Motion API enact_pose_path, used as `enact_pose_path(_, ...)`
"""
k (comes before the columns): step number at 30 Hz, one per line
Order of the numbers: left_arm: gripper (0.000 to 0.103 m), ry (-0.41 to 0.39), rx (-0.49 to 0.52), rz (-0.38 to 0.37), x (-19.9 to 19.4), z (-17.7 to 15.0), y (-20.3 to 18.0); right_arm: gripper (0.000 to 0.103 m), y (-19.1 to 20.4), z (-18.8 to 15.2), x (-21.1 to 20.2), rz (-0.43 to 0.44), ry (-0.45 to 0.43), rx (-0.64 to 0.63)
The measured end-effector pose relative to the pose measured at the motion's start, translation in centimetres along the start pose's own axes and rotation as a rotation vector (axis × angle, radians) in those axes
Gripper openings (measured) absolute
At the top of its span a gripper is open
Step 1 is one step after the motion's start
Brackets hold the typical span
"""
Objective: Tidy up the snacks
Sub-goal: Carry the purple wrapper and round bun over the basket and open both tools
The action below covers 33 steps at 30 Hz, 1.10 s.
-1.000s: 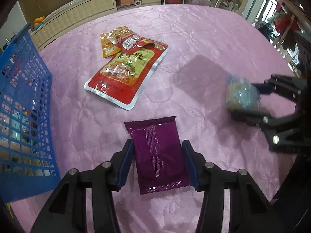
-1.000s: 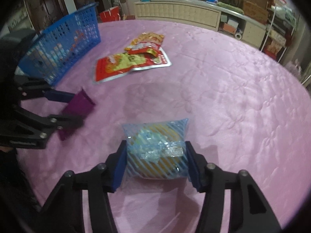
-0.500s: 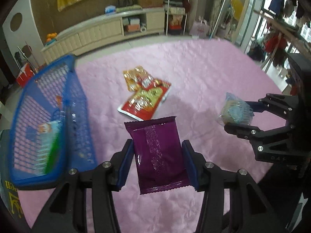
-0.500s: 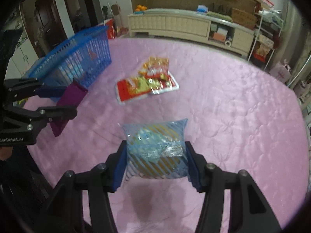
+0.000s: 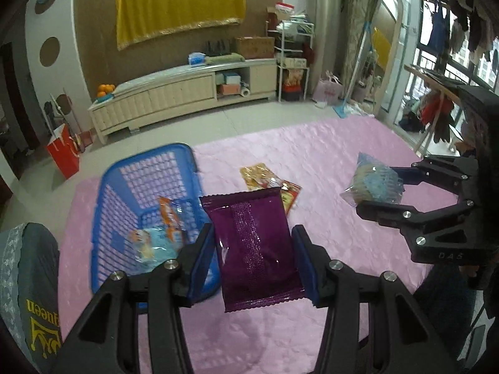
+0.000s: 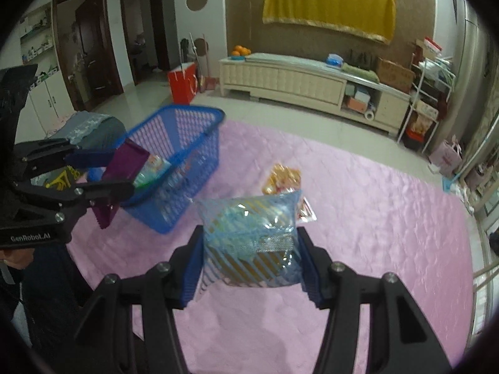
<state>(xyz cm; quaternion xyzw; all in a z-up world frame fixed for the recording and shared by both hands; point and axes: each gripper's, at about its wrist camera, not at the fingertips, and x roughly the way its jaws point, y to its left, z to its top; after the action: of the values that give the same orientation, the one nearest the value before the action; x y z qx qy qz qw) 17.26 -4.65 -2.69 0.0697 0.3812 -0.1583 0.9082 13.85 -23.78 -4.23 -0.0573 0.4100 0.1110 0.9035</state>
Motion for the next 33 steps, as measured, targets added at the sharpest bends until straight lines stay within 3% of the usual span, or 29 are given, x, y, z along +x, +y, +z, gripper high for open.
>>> enact_pose_path(3, 0.047, 0.003, -0.019, 0.047, 0.0, 0.2, 2.2, 0.06, 1.6, 1.7, 0.9, 0.006, -0.01, -0.035)
enact_pose_path(9, 0.047, -0.005, -0.058, 0.072, 0.1, 0.3, 7.0, 0.06, 4.2, 4.9, 3.5, 0.045, -0.01, -0.075)
enact_pose_path(18, 0.047, 0.012, -0.172, 0.086, 2.8, -0.7, 14.5, 0.06, 8.5, 8.1, 10.3, 0.081, 0.073, -0.154)
enact_pose_path(33, 0.047, 0.024, -0.21, 0.085, 4.9, -1.1, 17.4, 0.06, 11.8, 10.4, 16.7, 0.057, 0.177, -0.31)
